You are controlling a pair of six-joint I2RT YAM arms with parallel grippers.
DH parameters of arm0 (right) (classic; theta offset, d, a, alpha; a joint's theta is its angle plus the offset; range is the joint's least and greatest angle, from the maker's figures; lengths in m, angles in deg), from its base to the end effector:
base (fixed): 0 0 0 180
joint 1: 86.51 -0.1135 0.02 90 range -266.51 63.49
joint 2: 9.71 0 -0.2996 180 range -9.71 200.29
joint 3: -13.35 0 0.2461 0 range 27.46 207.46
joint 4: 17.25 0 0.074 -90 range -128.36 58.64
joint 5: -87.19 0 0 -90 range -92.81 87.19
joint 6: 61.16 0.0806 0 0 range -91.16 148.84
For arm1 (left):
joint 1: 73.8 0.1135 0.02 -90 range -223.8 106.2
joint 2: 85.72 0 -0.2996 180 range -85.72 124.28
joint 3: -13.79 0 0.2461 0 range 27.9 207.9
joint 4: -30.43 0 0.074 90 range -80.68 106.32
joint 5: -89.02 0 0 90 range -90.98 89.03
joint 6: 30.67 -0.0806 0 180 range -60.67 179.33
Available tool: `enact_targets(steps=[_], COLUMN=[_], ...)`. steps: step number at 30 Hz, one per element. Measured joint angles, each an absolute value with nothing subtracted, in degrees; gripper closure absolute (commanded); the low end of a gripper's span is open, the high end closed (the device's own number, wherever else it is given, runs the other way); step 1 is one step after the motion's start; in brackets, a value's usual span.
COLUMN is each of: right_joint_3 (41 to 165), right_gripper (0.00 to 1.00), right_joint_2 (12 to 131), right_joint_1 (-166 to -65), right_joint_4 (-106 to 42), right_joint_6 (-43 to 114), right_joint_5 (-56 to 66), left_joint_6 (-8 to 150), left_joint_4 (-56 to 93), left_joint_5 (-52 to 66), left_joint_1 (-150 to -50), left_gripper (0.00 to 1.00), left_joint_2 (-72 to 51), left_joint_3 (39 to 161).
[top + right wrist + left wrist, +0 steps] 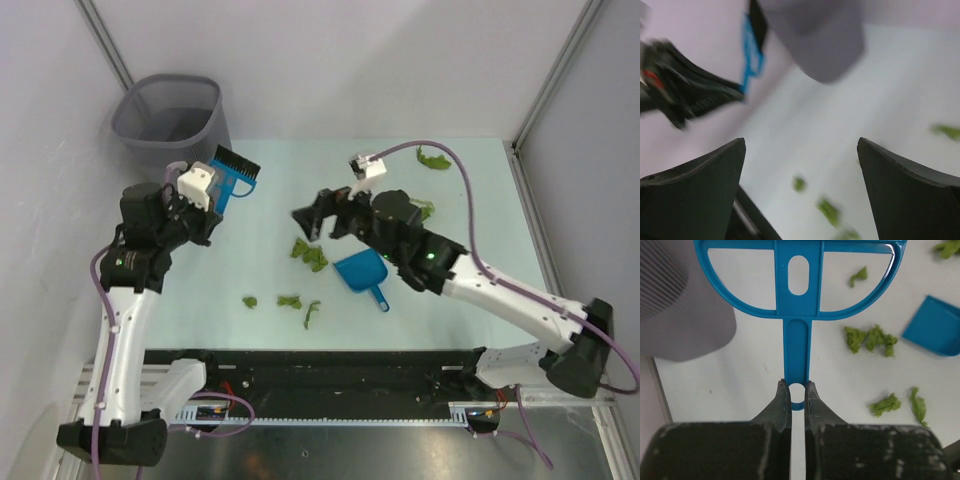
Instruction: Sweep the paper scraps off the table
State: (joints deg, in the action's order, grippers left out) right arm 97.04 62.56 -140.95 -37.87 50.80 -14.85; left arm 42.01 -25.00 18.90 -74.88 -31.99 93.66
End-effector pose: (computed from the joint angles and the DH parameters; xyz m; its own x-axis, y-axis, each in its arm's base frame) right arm 0.2003 0.2512 0.4232 -0.3390 0.1547 -0.9280 -0.5921 0.7315 0.3382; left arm 0.1938 -0.0311 0.3902 -0.3734 0.2871 -0.8821 0.4456 0.8895 0.1008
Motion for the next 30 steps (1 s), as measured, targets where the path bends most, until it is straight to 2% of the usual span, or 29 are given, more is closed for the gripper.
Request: enact_targets(steps=[3, 6, 9, 12, 13, 14, 15, 17, 18, 20, 21, 22, 23, 24, 25, 30], right_joint_3=[98.4, 100.4, 102.3, 105.2, 106.2, 107.3, 108.5, 110.9, 112.2, 115.1, 116.3, 117.0, 117.1, 117.1, 117.1, 118.1], right_gripper=[0.0, 0.01, 0.09, 0.28, 0.5, 0.58, 0.72, 0.94, 1.0, 1.0, 1.0, 1.0, 1.0, 1.0, 1.0, 1.0], right_joint_2=[68.2, 75.2, 80.3, 83.9, 84.8, 85.6, 86.5, 88.1, 88.9, 90.6, 91.2, 91.6, 91.7, 91.7, 91.6, 90.9], right_joint_1=[-143.4, -144.7, -145.4, -145.6, -145.6, -145.6, -145.6, -145.6, -145.6, -145.5, -145.5, -145.3, -145.1, -144.6, -144.2, -137.5], right_joint_4=[-22.9, -14.1, -10.8, -9.5, -9.1, -8.7, -8.5, -8.4, -8.4, -9.2, -9.8, -10.3, -10.7, -11.0, -11.4, -25.1], right_joint_6=[54.1, 57.0, 59.0, 60.9, 61.4, 61.9, 62.3, 63.4, 63.9, 64.7, 64.7, 64.6, 64.5, 64.1, 63.4, 53.6], right_joint_5=[-12.6, -12.4, -12.4, -12.4, -12.4, -12.4, -12.5, -12.5, -12.1, -11.2, -10.8, -10.4, -9.5, -8.5, -7.3, 7.2], left_joint_6=[43.6, 45.5, 46.9, 48.0, 48.2, 48.3, 48.4, 48.4, 48.4, 48.4, 48.4, 48.3, 48.2, 47.7, 47.0, 43.4], left_joint_4=[-25.6, -26.6, -26.9, -27.3, -27.5, -27.6, -27.8, -27.9, -27.9, -27.8, -27.8, -27.8, -28.0, -28.0, -28.3, -31.8], left_joint_5=[19.6, 20.3, 20.8, 21.7, 21.8, 21.9, 22.0, 22.2, 22.2, 21.7, 21.3, 21.2, 21.2, 21.3, 21.8, 26.9], left_joint_1=[-76.8, -77.4, -77.5, -77.9, -78.2, -78.4, -78.5, -78.7, -78.8, -78.8, -78.6, -78.5, -78.5, -78.5, -78.5, -78.9], left_gripper=[1.0, 1.0, 1.0, 1.0, 1.0, 1.0, 1.0, 1.0, 1.0, 1.0, 0.95, 0.78, 0.27, 0.07, 0.01, 0.0], left_joint_2=[-34.9, -36.9, -37.4, -37.2, -37.0, -36.9, -36.9, -36.9, -36.9, -37.0, -37.0, -37.1, -37.1, -37.1, -37.1, -37.7], left_joint_3=[95.0, 95.8, 96.2, 96.2, 96.2, 96.2, 96.2, 96.2, 96.2, 96.2, 96.2, 96.2, 96.2, 96.2, 96.2, 96.3])
